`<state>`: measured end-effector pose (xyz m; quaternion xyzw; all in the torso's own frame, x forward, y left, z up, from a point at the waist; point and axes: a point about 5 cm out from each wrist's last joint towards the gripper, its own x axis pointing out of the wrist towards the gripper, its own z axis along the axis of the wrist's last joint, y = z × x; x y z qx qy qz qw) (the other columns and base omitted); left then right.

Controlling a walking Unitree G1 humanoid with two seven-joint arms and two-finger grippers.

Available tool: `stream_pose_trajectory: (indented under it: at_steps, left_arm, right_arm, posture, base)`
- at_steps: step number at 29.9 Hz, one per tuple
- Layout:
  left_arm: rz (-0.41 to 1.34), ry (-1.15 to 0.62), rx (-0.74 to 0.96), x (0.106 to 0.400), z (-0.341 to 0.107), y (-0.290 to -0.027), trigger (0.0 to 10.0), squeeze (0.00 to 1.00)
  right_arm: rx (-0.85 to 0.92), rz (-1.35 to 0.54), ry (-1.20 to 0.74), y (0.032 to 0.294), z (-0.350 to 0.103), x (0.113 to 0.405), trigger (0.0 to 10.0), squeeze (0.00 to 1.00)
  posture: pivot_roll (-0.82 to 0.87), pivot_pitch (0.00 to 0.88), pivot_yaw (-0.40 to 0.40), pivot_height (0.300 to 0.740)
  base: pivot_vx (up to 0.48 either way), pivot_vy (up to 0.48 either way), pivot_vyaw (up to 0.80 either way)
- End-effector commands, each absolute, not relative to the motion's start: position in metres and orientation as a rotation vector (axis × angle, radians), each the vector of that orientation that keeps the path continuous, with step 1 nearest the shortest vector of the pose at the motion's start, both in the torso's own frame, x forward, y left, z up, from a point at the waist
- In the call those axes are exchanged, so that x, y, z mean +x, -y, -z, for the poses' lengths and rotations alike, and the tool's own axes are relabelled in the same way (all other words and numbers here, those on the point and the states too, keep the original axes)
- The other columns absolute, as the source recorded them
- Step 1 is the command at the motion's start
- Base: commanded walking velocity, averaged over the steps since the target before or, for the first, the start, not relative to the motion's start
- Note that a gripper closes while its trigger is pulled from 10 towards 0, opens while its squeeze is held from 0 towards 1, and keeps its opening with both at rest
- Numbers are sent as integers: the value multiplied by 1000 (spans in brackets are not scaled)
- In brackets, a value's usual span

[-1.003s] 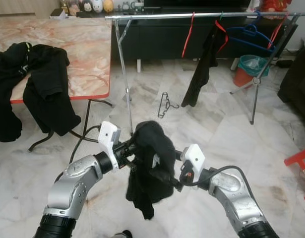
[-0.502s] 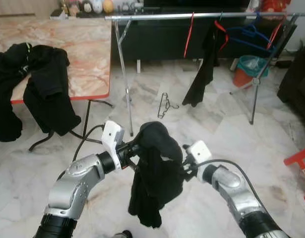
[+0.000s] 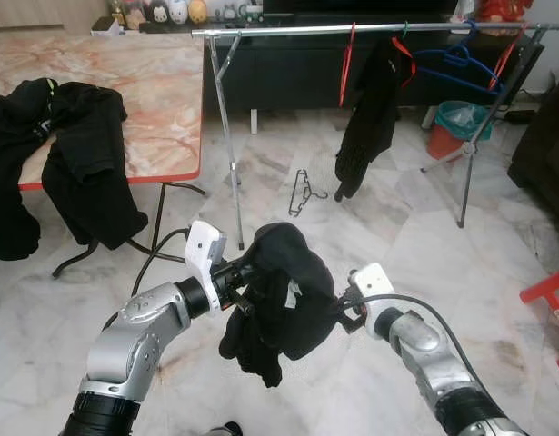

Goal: Hang hanger

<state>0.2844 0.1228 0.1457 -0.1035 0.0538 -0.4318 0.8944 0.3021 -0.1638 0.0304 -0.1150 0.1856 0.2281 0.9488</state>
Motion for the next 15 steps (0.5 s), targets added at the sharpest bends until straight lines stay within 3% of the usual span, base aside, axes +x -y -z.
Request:
stream_pose_trajectory:
  at_steps: [1, 15]
  left_arm:
    - [912, -33, -224, 287, -165, -121, 10000, 0]
    - [936, -15, -240, 285, -173, -119, 10000, 0]
  right_arm:
    - [-227, -433, -365, 167, -32, 304, 10000, 0]
    - [-14, -458, -311, 161, -29, 302, 10000, 0]
  posture:
    - [26, 69, -3, 740]
    - [30, 66, -3, 740]
  base:
    - [0, 0, 0]
    - [0, 0, 0]
